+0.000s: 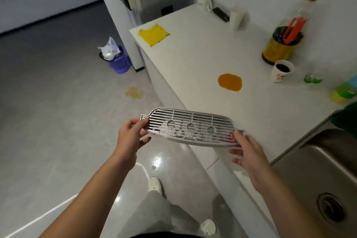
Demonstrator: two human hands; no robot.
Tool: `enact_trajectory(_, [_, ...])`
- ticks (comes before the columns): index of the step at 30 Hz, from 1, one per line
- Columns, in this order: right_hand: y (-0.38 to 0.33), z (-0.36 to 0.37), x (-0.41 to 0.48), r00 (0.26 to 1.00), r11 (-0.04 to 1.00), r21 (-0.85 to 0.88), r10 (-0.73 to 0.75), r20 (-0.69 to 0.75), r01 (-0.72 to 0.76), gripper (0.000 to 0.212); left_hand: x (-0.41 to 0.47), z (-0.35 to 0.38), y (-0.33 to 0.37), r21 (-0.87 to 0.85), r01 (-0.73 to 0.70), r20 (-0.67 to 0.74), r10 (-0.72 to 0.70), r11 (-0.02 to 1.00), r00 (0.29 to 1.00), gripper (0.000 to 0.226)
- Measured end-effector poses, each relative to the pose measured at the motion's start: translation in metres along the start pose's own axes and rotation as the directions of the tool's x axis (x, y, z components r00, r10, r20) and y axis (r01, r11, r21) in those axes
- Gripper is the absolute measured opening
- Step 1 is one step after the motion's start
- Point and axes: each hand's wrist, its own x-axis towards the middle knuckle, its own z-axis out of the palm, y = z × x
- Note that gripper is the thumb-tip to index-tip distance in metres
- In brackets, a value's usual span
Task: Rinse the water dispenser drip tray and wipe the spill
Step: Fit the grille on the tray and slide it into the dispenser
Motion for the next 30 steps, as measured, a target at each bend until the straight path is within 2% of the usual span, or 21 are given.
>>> enact_trajectory(8, [-0.039, 0.174, 0.019, 0.995, 0.989, -0.139, -0.038, 0.094, 0.051, 0.031, 0.081, -0.142, 0.033, -0.079, -0.012, -0.092, 0.004, 0.997, 0.996, 0.01])
enact_trajectory(16, [-0.086, 0.352, 0.058, 0.989, 0.988, -0.152, 0.01, 0.148, 0.013, 0.03, 0.197, -0.266, 0.1, -0.075, 0.018, -0.105, -0.025, 0.997, 0.994, 0.016])
enact_trajectory(22, [-0.122, 0.455, 0.104, 0.985, 0.99, -0.138, 0.03, 0.169, -0.006, 0.033, 0.298, -0.312, 0.148, -0.065, 0.035, -0.125, -0.043, 0.997, 0.991, 0.013])
enact_trajectory(30, [-0.17, 0.575, 0.228, 0.985, 0.998, -0.034, 0.05, 0.168, -0.045, 0.037, 0.47, -0.321, 0.221, 0.007, 0.007, -0.1, -0.007, 1.0, 0.995, 0.013])
